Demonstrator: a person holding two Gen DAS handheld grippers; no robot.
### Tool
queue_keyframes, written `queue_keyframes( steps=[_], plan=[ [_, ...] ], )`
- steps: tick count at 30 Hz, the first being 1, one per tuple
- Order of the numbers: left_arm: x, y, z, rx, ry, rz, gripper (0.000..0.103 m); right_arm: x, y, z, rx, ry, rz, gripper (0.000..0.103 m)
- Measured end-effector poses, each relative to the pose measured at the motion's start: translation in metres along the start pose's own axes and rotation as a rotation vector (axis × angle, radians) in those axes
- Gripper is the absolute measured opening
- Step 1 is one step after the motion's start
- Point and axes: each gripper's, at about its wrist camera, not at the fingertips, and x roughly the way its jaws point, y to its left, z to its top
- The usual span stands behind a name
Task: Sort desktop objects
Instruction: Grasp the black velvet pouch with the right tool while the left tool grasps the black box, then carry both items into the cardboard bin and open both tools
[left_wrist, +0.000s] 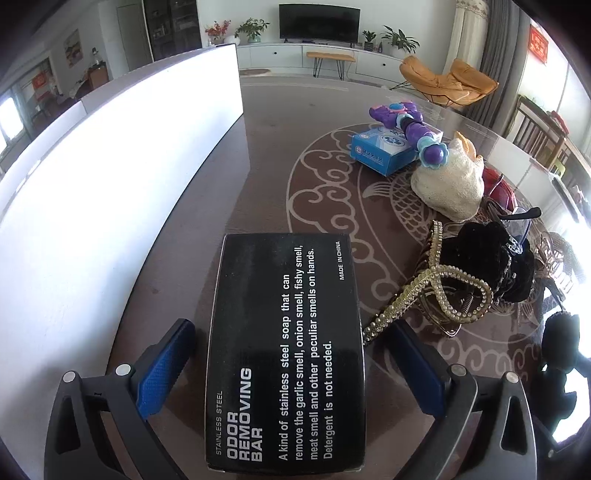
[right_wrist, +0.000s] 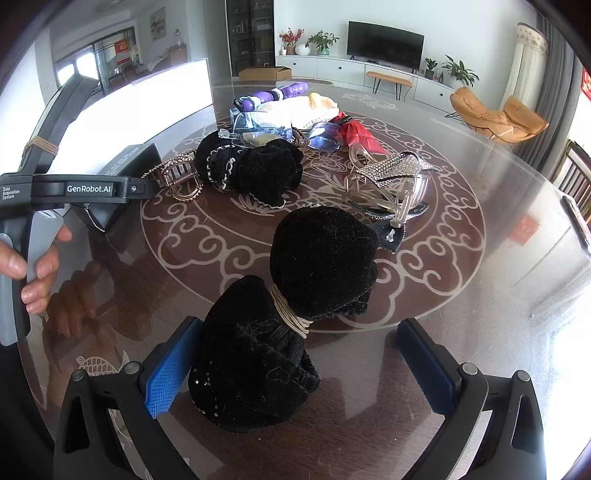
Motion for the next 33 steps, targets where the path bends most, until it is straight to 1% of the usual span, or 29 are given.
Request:
queue_keyframes(
  steps=[4,6,7,8,9,10,13,16,17,19,21,23,24,26,27,28,29,30,31,32,33],
  plan=[
    [0.002,0.002,0.006,0.072,0.047,-0.041,0.103,0.000,0.000,0.000,0.000,0.000,0.000,0.103],
    [-0.003,0.005,0.003,0.073,0.055,-0.037,0.103,0.000,0.000,0.000,0.000,-0.001,0.000,0.103],
    [-0.009,0.006,-0.002,0.072,0.035,-0.040,0.091,0.000,0.000,0.000,0.000,-0.001,0.000,0.103],
    [-0.015,0.006,-0.007,0.081,0.018,-0.044,0.076,0.000,0.000,0.000,0.000,-0.001,-0.001,0.103],
    [-0.022,0.006,-0.014,0.091,0.006,-0.049,0.069,0.000,0.000,0.000,0.000,-0.001,-0.001,0.103],
    [-0.029,0.006,-0.021,0.097,-0.001,-0.050,0.059,0.000,0.000,0.000,0.000,-0.001,-0.001,0.103],
    [-0.044,0.010,-0.044,0.095,0.012,-0.059,0.058,0.001,0.000,0.000,0.000,-0.001,-0.001,0.103],
    [-0.056,0.012,-0.063,0.099,0.043,-0.076,0.058,0.001,-0.001,0.000,0.002,-0.002,0.003,0.103],
    [-0.059,0.012,-0.067,0.111,0.059,-0.072,0.058,0.000,-0.002,-0.001,0.004,-0.005,0.014,0.103],
    [-0.060,0.009,-0.070,0.121,0.091,-0.059,0.059,-0.001,-0.006,0.000,-0.008,0.027,0.047,0.103],
    [-0.061,0.006,-0.071,0.122,0.098,-0.054,0.062,-0.008,-0.018,0.001,0.063,0.079,0.101,0.103],
    [-0.060,0.005,-0.070,0.112,0.098,-0.029,0.078,-0.018,-0.031,0.002,0.174,0.103,0.167,0.103],
    [-0.059,0.006,-0.069,0.097,0.099,-0.028,0.079,-0.022,-0.035,0.004,0.222,0.114,0.183,0.103],
    [-0.057,0.007,-0.068,0.075,0.098,-0.039,0.079,-0.021,-0.036,0.010,0.262,0.138,0.199,0.103],
    [-0.057,0.006,-0.068,0.080,0.094,-0.036,0.079,-0.018,-0.034,0.014,0.259,0.144,0.192,0.103],
    [-0.056,0.004,-0.067,0.084,0.084,-0.041,0.071,-0.015,-0.029,0.019,0.243,0.149,0.173,0.103],
    [-0.059,0.002,-0.066,0.091,0.067,-0.036,0.058,-0.009,-0.023,0.024,0.217,0.153,0.154,0.103],
    [-0.060,0.001,-0.066,0.095,0.069,-0.034,0.058,-0.003,-0.016,0.027,0.177,0.163,0.136,0.095],
    [-0.062,0.001,-0.067,0.095,0.068,-0.035,0.058,0.006,-0.010,0.030,0.123,0.177,0.105,0.073],
    [-0.065,0.002,-0.070,0.088,0.063,-0.042,0.058,0.005,-0.001,0.032,0.050,0.153,0.032,0.058],
    [-0.070,0.004,-0.072,0.073,0.056,-0.055,0.058,0.004,0.003,0.032,0.020,0.149,0.050,0.033]
  ],
)
